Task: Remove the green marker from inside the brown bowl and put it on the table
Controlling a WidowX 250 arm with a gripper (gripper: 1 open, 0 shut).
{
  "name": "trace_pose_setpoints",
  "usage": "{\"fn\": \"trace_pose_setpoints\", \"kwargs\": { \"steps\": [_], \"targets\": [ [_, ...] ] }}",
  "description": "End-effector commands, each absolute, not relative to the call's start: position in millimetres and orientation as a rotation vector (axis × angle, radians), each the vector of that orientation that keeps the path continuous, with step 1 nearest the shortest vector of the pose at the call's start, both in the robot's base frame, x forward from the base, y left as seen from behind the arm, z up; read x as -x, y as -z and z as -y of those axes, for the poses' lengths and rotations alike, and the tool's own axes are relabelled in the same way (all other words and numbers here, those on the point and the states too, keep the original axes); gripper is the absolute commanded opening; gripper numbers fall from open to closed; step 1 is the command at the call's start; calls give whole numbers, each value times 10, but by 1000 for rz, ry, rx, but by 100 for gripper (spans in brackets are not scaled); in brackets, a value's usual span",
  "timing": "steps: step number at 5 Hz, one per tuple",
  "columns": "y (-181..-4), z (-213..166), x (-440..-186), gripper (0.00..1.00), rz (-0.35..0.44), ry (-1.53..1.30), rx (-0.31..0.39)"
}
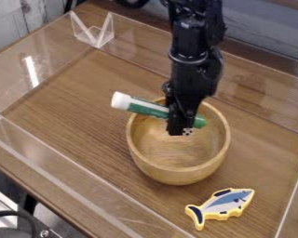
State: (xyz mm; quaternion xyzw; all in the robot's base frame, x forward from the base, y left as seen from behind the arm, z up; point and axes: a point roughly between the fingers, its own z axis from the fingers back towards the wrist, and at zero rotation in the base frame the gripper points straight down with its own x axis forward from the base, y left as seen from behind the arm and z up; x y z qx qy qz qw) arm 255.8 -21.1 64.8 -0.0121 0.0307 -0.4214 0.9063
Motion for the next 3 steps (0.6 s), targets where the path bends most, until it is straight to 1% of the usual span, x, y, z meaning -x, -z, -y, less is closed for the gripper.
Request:
{"fn": "trace_pose_setpoints", "kwargs": {
  "steps": [1, 3],
  "targets": [
    [-827, 183, -2597, 0, 3, 871, 7],
    [-854, 146, -2564, 0, 12, 883, 13]
  ]
}}
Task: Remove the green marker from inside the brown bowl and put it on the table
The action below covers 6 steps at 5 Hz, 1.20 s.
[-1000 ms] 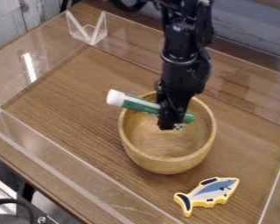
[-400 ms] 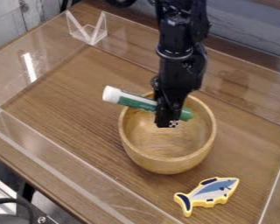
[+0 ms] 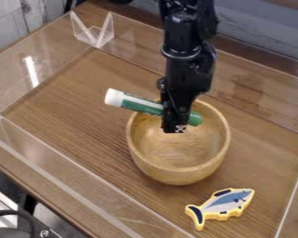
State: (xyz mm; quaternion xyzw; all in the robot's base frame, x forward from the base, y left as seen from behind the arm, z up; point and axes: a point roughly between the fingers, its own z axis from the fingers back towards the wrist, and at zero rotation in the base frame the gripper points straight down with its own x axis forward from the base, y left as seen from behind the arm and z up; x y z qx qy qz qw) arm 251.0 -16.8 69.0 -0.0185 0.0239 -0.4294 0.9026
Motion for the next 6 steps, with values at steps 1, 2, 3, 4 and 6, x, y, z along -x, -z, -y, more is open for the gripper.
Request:
{"fn": "trace_pose_setpoints", "kwargs": {
  "steps": [1, 2, 3, 4, 6],
  "targets": [
    [-851, 135, -2562, 0, 19, 889, 16],
    [-844, 123, -2561, 0, 27, 893, 18],
    [-848, 111, -2555, 0, 34, 894, 20],
    [-858, 91, -2549, 0, 40, 897, 21],
    [-873, 58, -2539, 0, 50, 905, 24]
  ]
}}
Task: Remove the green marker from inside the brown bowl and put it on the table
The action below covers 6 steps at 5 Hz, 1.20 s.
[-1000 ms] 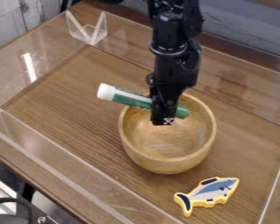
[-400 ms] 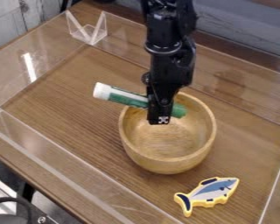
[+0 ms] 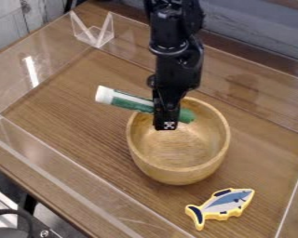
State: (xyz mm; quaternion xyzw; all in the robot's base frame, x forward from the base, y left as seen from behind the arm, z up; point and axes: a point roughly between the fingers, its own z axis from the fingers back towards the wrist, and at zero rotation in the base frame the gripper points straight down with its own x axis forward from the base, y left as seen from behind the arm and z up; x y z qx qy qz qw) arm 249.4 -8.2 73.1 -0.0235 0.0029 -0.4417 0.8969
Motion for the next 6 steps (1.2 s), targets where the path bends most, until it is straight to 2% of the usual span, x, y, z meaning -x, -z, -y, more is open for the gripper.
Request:
{"fn": "trace_pose_setpoints", "kwargs": {
  "steps": [1, 6],
  "targets": [
    [-878, 43, -2536, 0, 56, 907, 25],
    [-965, -70, -2498, 0, 72, 911, 29]
  ]
}}
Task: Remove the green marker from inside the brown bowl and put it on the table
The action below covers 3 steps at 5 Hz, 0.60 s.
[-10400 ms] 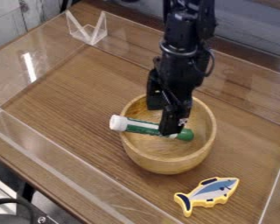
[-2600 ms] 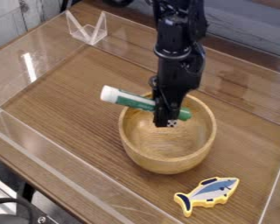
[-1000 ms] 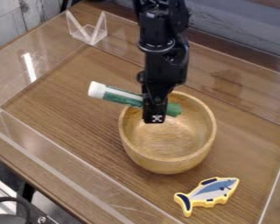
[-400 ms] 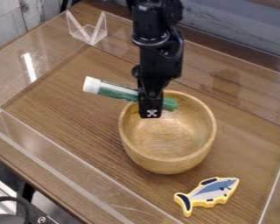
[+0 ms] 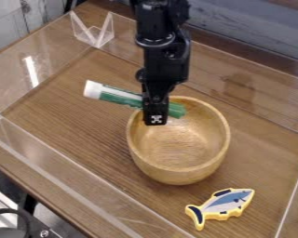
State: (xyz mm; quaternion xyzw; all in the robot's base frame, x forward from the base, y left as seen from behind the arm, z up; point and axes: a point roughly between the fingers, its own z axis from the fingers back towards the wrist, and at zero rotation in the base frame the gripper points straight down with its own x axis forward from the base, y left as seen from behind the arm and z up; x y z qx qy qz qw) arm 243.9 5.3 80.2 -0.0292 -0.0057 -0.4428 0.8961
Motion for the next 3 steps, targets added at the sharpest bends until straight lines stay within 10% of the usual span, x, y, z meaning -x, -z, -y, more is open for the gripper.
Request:
{"fn": "trace_pose_setpoints", "kwargs": {
  "steps": [1, 3],
  "targets": [
    [-993, -108, -2501, 0, 74, 906, 34],
    [-1064, -177, -2514, 0, 85, 904, 39]
  ]
}}
